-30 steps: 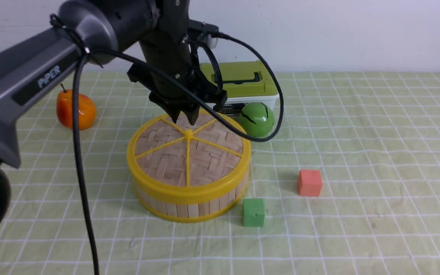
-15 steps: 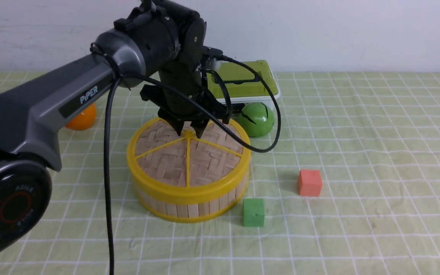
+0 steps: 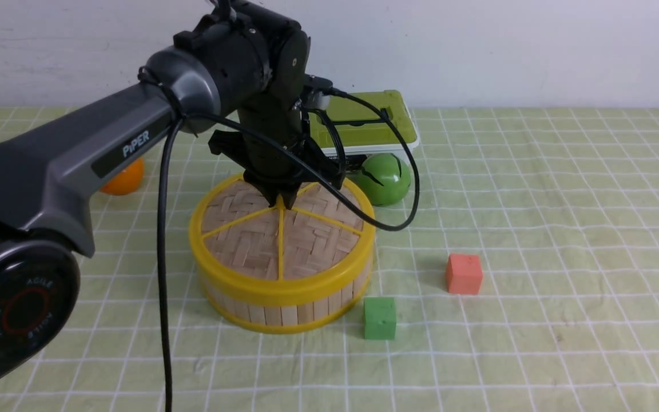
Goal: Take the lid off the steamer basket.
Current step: Use the left arm to lift the lid of the steamer, then use the left arm to place the steamer lid on the table
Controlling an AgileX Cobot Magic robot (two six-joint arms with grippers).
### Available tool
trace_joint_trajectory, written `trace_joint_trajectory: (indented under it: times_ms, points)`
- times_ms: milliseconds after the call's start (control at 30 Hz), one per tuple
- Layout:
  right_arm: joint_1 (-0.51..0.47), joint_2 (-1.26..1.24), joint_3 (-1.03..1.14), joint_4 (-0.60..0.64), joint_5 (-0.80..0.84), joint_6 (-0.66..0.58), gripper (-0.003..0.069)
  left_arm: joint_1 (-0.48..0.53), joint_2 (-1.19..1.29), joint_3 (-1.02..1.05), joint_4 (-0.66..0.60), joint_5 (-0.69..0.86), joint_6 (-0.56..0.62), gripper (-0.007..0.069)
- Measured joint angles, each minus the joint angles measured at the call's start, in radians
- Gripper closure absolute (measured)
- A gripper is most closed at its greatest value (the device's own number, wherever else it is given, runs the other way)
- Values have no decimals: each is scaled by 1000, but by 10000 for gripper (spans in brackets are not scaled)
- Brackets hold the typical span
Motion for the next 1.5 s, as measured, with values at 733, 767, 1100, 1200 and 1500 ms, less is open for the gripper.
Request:
trace_joint_trajectory:
  times_ms: [733, 767, 1100, 1200, 1500]
  points:
    - [0, 0, 0, 0, 0, 0, 417, 110, -522, 111, 141, 39, -18, 515]
    - [0, 0, 0, 0, 0, 0, 417, 118, -522, 121, 143, 39, -21, 515]
    - [0, 0, 0, 0, 0, 0, 417, 450, -596, 752, 115, -373, -186, 515]
    - [0, 0, 0, 0, 0, 0, 417, 464, -521, 808, 113, -498, -240, 515]
    - [0, 0, 0, 0, 0, 0, 417, 465, -327, 815, 104, -628, -327, 505]
